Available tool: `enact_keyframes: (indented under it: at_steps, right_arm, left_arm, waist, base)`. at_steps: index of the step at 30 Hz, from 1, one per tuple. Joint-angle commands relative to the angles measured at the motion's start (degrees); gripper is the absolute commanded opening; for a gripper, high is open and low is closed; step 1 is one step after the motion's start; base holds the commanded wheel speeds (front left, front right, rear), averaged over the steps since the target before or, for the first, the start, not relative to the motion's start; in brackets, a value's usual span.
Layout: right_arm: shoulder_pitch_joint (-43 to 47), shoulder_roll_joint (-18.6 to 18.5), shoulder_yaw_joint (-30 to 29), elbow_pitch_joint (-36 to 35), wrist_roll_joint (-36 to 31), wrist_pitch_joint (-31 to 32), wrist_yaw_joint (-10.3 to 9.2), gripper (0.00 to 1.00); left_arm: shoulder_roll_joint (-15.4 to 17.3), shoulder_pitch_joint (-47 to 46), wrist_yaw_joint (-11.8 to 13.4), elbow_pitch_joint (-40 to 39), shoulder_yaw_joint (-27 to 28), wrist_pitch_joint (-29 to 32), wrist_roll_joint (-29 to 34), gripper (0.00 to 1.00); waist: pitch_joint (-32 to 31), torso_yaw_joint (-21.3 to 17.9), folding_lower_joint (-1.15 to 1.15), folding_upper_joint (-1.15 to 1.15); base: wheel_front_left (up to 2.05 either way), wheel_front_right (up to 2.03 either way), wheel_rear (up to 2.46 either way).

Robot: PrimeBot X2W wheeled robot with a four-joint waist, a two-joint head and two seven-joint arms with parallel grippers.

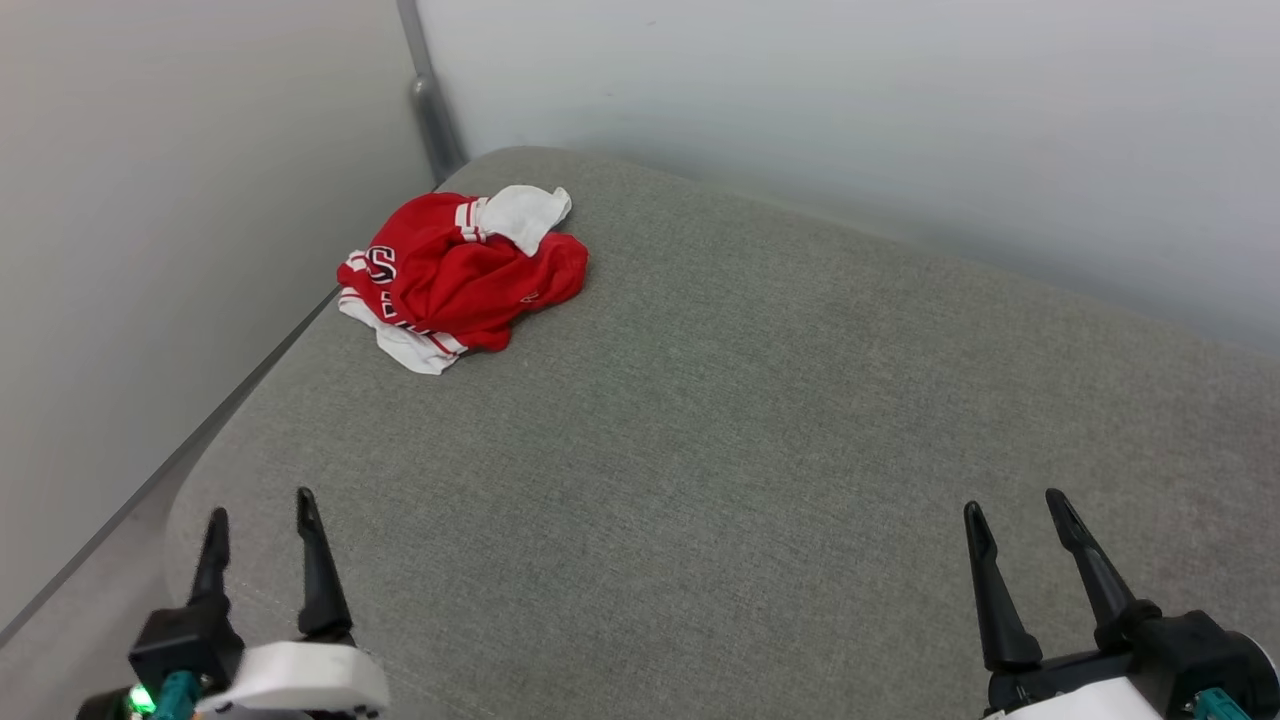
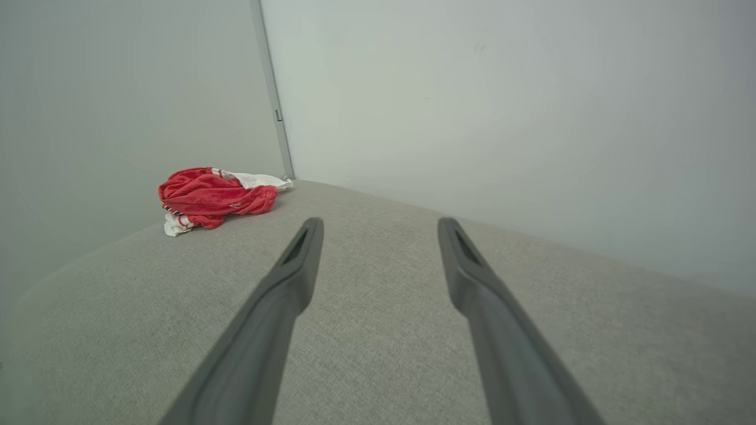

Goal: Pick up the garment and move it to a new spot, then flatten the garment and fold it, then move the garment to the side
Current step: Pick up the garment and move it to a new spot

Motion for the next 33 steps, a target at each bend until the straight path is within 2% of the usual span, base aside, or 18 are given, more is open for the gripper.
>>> enact_keyframes:
  at_steps: [1,7,11,13,15,22,26,30,31,33]
  right_arm:
    - [-0.58,0.1,-0.2,-0.58,-0.7,-0.13,-0.02,1.0]
    - [-2.69,0.09,-1.79,-2.05,-3.71,-0.13,-0.03,1.0]
    - [-4.49,0.09,-3.71,-3.57,-6.3,-0.13,-0.02,1.0]
    - [-5.52,0.08,-4.53,-4.47,-7.34,-0.13,-0.03,1.0]
    - [-6.75,0.08,-4.97,-5.48,-8.68,-0.13,-0.02,1.0]
    - [-10.27,-0.03,-6.6,-9.36,-11.87,-0.13,-0.03,1.0]
    - [-11.55,-0.98,-7.49,-11.8,-12.73,-0.13,-0.03,1.0]
    - [-12.52,-2.06,-7.95,-13.92,-13.02,-0.13,-0.02,1.0]
    - [-12.52,-2.06,-7.95,-13.92,-13.02,-0.13,-0.02,1.0]
    - [-12.69,-2.54,-8.16,-14.83,-13.07,-0.13,-0.03,1.0]
  left_arm:
    - [0.75,-2.48,-0.84,0.69,1.65,-0.16,0.48,1.0]
    - [3.48,-13.54,-3.59,4.4,7.78,-0.16,-2.15,1.0]
    - [7.52,-22.71,-5.78,8.01,10.47,-0.16,-3.23,1.0]
    - [11.31,-26.79,-6.41,9.51,11.14,-0.16,-1.48,1.0]
    - [12.75,-31.12,-7.26,10.82,12.5,-0.15,-2.93,1.0]
    - [22.11,-44.25,-12.16,19.47,16.69,0.91,-7.82,1.0]
    - [27.67,-50.04,-14.42,25.01,16.23,4.89,-11.35,1.0]
    - [31.22,-54.24,-15.25,29.95,13.91,11.4,-15.73,1.0]
    - [31.22,-54.24,-15.25,29.95,13.91,11.4,-15.73,1.0]
    - [32.97,-55.48,-15.34,32.23,11.02,15.5,-17.16,1.0]
  waist:
    - [0.9,-0.61,0.0,0.0]
    - [6.41,-3.5,0.0,0.0]
    - [11.19,-5.35,0.0,0.0]
    - [13.79,-6.44,0.0,0.0]
    - [16.45,-7.66,0.0,0.0]
    - [24.62,-10.51,0.0,0.0]
    - [27.95,-11.47,0.0,0.0]
    - [30.61,-11.84,0.0,0.0]
    - [30.61,-11.84,0.0,0.0]
    - [31.78,-11.97,0.0,0.0]
  base:
    - [0.0,0.0,0.0]
    - [0.0,0.0,0.0]
    - [0.0,0.0,0.0]
    - [0.0,0.0,0.0]
    - [0.0,0.0,0.0]
    - [0.0,0.0,0.0]
    - [0.0,0.0,0.0]
    - [0.0,0.0,0.0]
    - [0.0,0.0,0.0]
    - [0.0,0.0,0.0]
